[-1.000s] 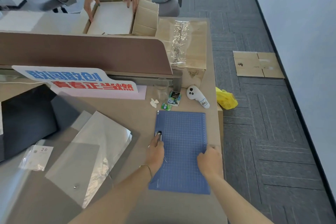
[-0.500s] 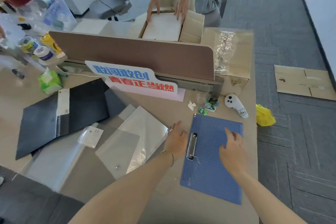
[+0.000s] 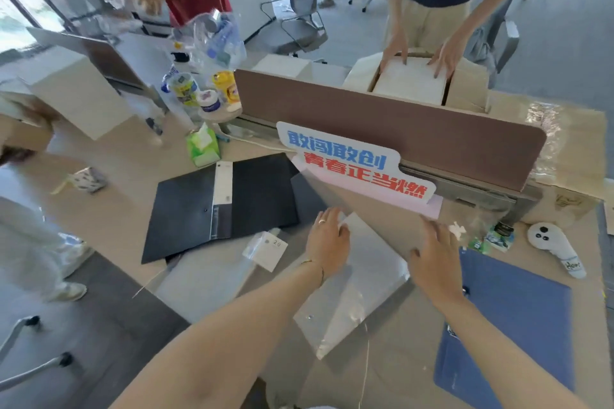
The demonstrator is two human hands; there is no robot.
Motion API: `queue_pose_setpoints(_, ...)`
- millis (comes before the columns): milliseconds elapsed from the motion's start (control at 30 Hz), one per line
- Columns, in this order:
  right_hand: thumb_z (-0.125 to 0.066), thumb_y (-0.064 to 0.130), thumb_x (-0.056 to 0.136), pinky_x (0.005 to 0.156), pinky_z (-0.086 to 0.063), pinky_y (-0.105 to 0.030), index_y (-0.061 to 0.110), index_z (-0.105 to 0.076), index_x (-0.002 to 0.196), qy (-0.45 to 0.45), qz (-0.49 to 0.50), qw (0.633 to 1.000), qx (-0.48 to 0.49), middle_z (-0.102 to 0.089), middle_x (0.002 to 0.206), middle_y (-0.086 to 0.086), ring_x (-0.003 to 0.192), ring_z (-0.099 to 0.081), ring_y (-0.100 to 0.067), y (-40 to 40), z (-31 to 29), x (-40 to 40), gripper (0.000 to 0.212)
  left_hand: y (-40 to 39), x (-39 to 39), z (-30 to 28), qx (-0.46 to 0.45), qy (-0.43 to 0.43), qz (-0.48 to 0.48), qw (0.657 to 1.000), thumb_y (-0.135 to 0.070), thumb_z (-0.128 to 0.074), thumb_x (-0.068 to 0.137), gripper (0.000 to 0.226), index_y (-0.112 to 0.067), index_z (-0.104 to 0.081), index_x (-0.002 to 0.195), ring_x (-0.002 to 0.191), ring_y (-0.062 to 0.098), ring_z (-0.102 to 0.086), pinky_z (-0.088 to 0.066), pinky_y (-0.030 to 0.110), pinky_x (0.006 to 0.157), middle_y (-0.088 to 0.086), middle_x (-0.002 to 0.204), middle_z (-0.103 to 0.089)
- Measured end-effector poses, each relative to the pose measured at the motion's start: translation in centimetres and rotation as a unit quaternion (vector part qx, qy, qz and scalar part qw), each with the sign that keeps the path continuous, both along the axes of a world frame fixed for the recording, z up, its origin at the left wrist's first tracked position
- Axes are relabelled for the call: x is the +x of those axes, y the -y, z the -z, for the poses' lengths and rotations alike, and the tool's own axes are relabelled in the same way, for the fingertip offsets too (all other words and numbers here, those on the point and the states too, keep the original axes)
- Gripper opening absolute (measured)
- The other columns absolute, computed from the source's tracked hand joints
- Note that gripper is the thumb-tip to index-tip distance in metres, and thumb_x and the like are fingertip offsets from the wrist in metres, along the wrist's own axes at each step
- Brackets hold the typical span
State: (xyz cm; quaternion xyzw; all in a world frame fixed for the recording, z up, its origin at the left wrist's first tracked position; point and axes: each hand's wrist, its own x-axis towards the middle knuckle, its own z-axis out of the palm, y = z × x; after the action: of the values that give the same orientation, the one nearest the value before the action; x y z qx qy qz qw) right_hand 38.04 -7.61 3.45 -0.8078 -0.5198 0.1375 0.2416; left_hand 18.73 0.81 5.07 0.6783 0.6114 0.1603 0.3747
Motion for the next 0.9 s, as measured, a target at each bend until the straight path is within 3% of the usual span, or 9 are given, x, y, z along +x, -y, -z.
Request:
queue_pose_setpoints(167, -0.066, 0.016, 0.091, 0.11, -0.041, -0.044, 0.02, -0.034, 0.149, 0.009, -0.068, 0.998, 0.006, -0.044, 0.15, -0.007, 0.135, -0.041, -0.029, -4.4, 0.0, -8.0, 0.067, -2.6, -8.3, 0.0, -0.002, 0.01, -0.019, 1.0, -0.027, -0.039, 0.107, 0.051, -0.028, -0.031, 0.158, 0.158, 0.02, -0.012, -0.017, 0.042, 0.127, -0.006, 0.167, -0.027)
queue_pose_setpoints(300, -0.072, 0.021, 0.088, 0.116, -0.037, -0.044, 0.023, -0.03, 0.153, 0.045, -0.103, 0.994, -0.008, -0.033, 0.16, -0.002, 0.148, -0.031, -0.027, -8.1, 0.9, -14.3, 0.077, -5.1, -15.6, 1.2, 0.022, -0.026, -0.021, 0.999, -0.021, -0.042, 0.105, 0.052, -0.023, -0.034, 0.157, 0.157, 0.023, -0.017, -0.018, 0.038, 0.126, 0.002, 0.166, -0.032)
queue_pose_setpoints(500, -0.065, 0.019, 0.093, 0.105, -0.046, -0.033, 0.026, -0.034, 0.153, 0.027, -0.148, 0.986, -0.076, -0.044, 0.15, -0.003, 0.135, -0.045, -0.023, -13.4, 2.3, -23.3, 0.068, -7.5, -25.9, 4.1, -0.002, -0.088, -0.002, 0.996, -0.01, -0.044, 0.097, 0.066, -0.024, -0.029, 0.159, 0.158, 0.023, -0.011, -0.021, 0.041, 0.127, 0.003, 0.168, -0.027)
queue_pose_setpoints(733, -0.058, 0.009, 0.086, 0.096, -0.048, -0.032, 0.029, -0.021, 0.157, 0.021, -0.246, 0.953, -0.174, -0.038, 0.149, 0.0, 0.126, -0.045, -0.02, -19.1, 5.6, -32.5, 0.081, -10.0, -34.9, 7.5, -0.04, -0.208, -0.02, 0.977, -0.007, -0.047, 0.095, 0.08, -0.021, -0.007, 0.163, 0.159, 0.029, -0.003, -0.013, 0.046, 0.128, 0.01, 0.171, -0.011)
queue_pose_setpoints(900, -0.064, 0.016, 0.085, 0.118, -0.03, -0.04, 0.025, -0.006, 0.16, 0.097, -0.297, 0.925, -0.215, -0.012, 0.165, -0.014, 0.15, -0.02, -0.032, -22.3, 8.6, -36.4, 0.096, -11.1, -38.2, 9.6, -0.056, -0.225, -0.05, 0.971, -0.004, -0.05, 0.091, 0.089, -0.022, 0.0, 0.163, 0.159, 0.031, 0.0, -0.013, 0.046, 0.128, 0.011, 0.171, -0.007)
